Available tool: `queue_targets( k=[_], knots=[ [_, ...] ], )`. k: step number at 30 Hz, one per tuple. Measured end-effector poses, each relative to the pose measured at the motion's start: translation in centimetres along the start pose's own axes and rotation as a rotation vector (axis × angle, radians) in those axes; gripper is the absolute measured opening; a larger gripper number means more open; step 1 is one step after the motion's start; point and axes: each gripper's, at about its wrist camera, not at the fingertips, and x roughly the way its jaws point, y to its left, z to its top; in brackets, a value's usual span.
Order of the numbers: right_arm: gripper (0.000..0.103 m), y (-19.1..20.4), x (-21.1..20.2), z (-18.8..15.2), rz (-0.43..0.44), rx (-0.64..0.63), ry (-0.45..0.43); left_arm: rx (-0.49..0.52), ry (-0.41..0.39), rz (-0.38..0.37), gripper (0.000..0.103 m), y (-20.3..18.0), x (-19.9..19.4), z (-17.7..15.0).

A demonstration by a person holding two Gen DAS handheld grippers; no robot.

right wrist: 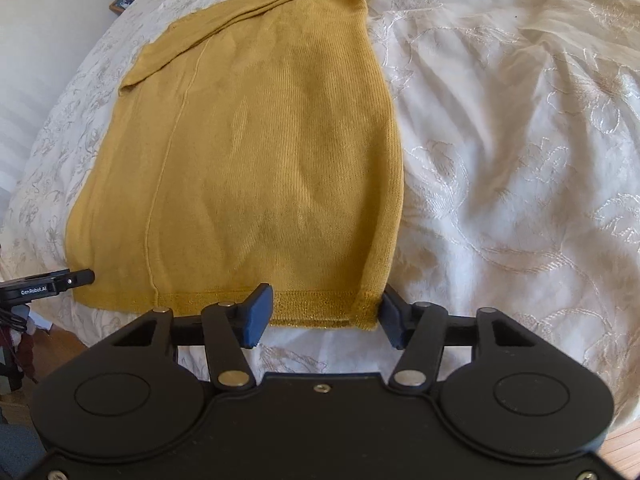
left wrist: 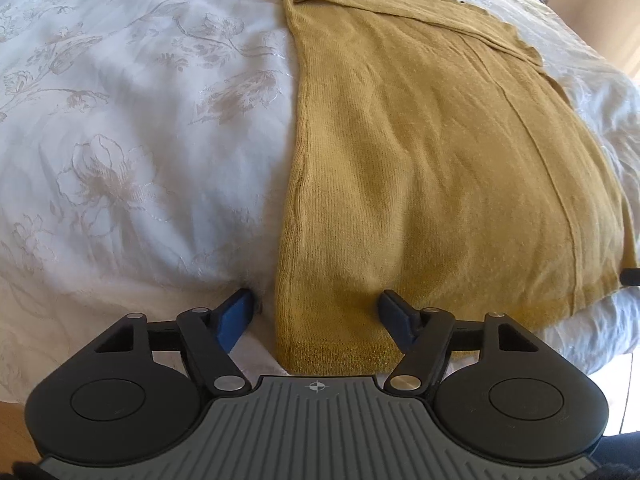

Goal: Fold small clothes
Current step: 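Grasp the hem with the left gripper while the right gripper grasps it too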

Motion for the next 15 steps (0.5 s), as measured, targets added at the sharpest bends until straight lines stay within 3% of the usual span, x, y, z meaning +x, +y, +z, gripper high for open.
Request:
queue_targets(
  k=[7, 9, 11, 12, 13, 15],
  knots=[
    [0.063, -0.2, 0.2, 0.8, 0.005, 0.067, -0.034, -0.008, 0.024, -0.003, 0.071, 0.0, 0.8, 0.9],
    [0.056, -0.3, 0.2, 0.9, 0.013, 0.083, -0.032, -0.014, 0.02, -0.016, 0.067, 0.1, 0.6, 0.9],
    [0.035, -0.2, 0.2, 1.0, -0.003, 0.083, -0.029, -0.022, 0.023, -0.019, 0.041, 0.4, 0.3, 0.8],
    [0.02, -0.3, 0.0, 1.0, -0.006, 0.087, -0.031, -0.028, 0.024, -0.028, 0.033, 0.5, 0.0, 0.8],
    [0.016, -0.5, -0.2, 1.0, 0.003, 0.101, -0.037, -0.034, 0.027, -0.044, 0.018, 0.8, -0.2, 0.8],
    [0.014, -0.7, -0.9, 0.9, 0.026, 0.123, -0.051, -0.053, 0.03, -0.078, 0.009, 1.0, -0.8, 0.7]
  ],
)
